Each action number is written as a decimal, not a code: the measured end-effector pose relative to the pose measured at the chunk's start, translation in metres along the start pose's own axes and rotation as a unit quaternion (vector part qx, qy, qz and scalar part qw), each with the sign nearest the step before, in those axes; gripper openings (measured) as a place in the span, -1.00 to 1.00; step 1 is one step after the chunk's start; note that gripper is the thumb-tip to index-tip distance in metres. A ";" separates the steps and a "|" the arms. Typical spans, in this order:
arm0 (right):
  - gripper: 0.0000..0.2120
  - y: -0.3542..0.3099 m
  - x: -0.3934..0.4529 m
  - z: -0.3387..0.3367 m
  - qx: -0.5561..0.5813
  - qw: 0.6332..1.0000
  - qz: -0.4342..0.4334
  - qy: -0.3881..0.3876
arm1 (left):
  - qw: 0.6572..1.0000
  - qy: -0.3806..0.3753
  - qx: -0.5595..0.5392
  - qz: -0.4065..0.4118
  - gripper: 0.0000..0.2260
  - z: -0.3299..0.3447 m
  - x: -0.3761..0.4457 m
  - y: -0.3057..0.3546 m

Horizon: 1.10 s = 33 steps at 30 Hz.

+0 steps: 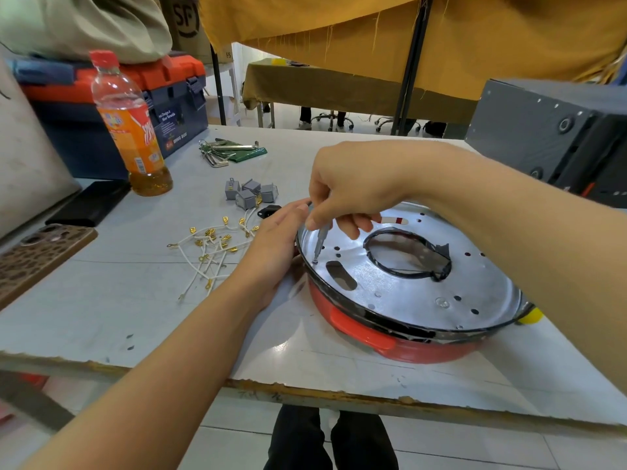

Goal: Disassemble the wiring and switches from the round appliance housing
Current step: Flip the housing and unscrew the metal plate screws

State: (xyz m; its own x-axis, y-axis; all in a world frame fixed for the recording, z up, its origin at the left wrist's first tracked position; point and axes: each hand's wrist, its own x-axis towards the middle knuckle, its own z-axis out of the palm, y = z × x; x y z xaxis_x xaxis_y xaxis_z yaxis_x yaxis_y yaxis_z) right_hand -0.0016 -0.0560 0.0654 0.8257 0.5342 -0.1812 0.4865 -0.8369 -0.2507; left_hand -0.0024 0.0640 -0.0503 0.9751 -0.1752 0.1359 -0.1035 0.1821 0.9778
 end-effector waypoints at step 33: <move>-0.92 0.007 -0.005 0.010 0.013 0.995 -0.064 0.080 | 0.999 -0.005 0.051 0.011 -0.70 -0.005 0.005 -0.006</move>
State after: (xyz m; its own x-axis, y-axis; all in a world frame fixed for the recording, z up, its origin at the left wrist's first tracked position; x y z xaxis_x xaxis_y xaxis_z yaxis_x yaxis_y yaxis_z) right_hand -0.0048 -0.0632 0.0553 0.7935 0.6085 0.0070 0.5846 -0.7591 -0.2863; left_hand 0.0036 0.0671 -0.0560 0.9704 -0.1816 0.1593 -0.1456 0.0867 0.9855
